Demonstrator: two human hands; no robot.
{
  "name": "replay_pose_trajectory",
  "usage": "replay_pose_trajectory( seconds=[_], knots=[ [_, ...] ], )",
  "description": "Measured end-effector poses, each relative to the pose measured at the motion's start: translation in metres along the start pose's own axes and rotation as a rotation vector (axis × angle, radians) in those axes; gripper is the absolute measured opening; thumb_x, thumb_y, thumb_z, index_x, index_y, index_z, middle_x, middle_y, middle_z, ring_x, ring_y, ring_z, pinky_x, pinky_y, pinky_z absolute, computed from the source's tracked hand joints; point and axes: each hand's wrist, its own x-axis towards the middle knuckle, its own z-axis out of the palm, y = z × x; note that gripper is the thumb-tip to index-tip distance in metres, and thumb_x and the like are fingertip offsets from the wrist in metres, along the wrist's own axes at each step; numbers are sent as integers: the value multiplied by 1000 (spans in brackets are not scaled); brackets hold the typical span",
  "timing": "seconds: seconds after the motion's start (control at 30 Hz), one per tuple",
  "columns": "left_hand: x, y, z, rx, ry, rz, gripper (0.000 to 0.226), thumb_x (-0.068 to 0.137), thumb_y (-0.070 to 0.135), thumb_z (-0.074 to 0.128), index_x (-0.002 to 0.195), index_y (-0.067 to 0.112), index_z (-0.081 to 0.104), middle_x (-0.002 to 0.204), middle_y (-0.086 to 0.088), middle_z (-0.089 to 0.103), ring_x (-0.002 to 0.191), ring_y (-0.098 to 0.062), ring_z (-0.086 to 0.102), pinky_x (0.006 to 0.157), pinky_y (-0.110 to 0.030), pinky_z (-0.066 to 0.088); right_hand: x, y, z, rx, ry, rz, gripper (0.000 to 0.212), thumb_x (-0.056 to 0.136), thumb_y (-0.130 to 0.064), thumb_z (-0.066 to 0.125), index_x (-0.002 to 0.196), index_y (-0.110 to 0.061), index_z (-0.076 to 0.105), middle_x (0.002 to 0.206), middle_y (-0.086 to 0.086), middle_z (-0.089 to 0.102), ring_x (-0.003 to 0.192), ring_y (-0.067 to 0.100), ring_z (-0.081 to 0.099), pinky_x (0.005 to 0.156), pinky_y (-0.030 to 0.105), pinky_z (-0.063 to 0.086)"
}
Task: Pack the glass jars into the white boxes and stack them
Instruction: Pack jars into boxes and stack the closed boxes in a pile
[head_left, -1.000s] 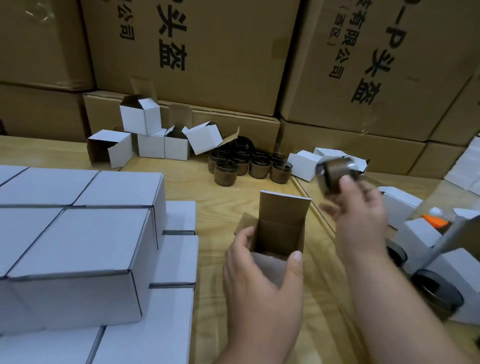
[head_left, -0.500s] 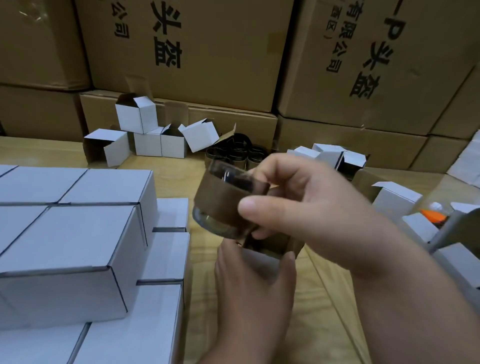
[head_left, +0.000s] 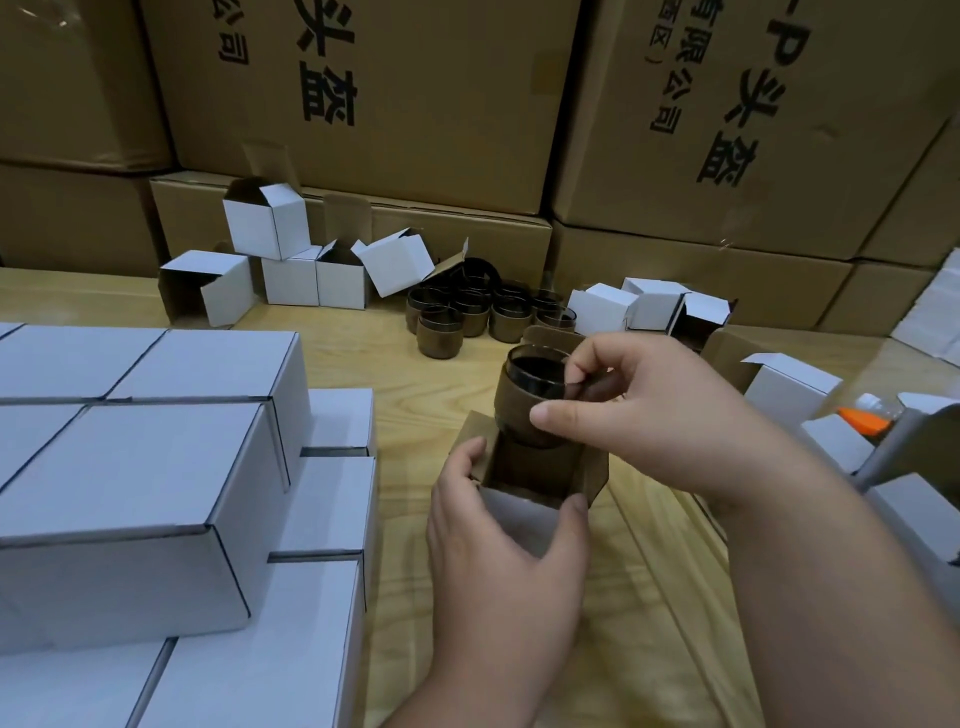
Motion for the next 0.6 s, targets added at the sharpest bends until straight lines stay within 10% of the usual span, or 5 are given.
replay_pose_trajectory(
  seconds=[0.37,0.6],
  knots=[
    [-1,-1,1,3,3,-11,77,57,73,63,122,71,22,128,47,28,131,8,31,109,-29,38,-1,2,0,-177,-185,68,33,60,-59,88,74,-34,72,99,-2,75,89,21,70,80,47,60],
    [-2,-4,-1,5,-18,-8,81,72,58,77,131,63,22,134,29,36,134,4,31,113,-33,37,0,0,10,-279,-265,92,20,73,-52,87,70,-36,76,93,-14,67,86,9,65,79,43,60]
  ],
)
